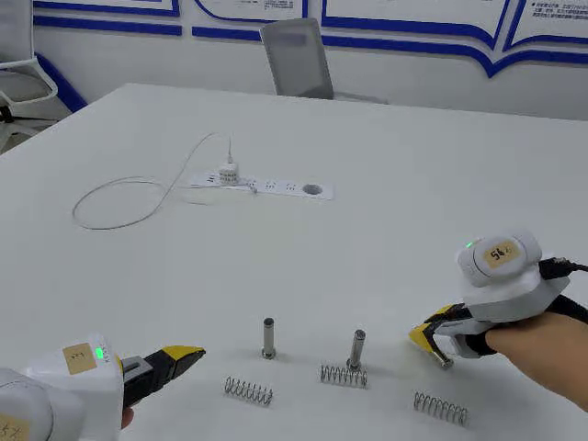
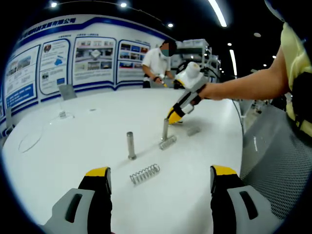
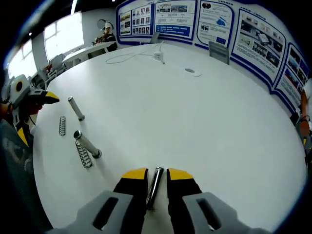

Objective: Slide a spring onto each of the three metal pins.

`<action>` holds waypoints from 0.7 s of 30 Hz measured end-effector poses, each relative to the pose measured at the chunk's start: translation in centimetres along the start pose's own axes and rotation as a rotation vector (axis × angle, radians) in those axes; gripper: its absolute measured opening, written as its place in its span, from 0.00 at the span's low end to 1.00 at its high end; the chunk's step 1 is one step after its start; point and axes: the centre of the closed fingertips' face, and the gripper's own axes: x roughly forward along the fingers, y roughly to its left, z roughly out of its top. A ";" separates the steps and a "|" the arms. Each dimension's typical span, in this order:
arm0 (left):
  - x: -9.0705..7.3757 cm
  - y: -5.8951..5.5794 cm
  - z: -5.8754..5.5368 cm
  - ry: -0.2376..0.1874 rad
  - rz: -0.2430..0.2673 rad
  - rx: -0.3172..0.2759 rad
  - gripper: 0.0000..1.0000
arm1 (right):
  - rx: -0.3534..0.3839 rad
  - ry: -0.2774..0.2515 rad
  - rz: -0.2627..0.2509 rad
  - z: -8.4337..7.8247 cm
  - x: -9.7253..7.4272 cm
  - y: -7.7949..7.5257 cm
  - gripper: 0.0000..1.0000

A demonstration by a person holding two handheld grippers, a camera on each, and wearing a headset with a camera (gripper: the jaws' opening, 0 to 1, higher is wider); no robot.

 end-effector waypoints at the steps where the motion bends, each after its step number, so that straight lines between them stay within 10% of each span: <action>1: 0.0 0.0 0.0 0.000 0.000 0.000 0.85 | 0.003 0.003 -0.003 -0.1 0.0 -0.1 0.16; 21: 0.0 0.2 -0.1 -0.001 0.004 -0.005 0.85 | 0.045 0.031 0.004 -0.3 0.6 -0.3 0.11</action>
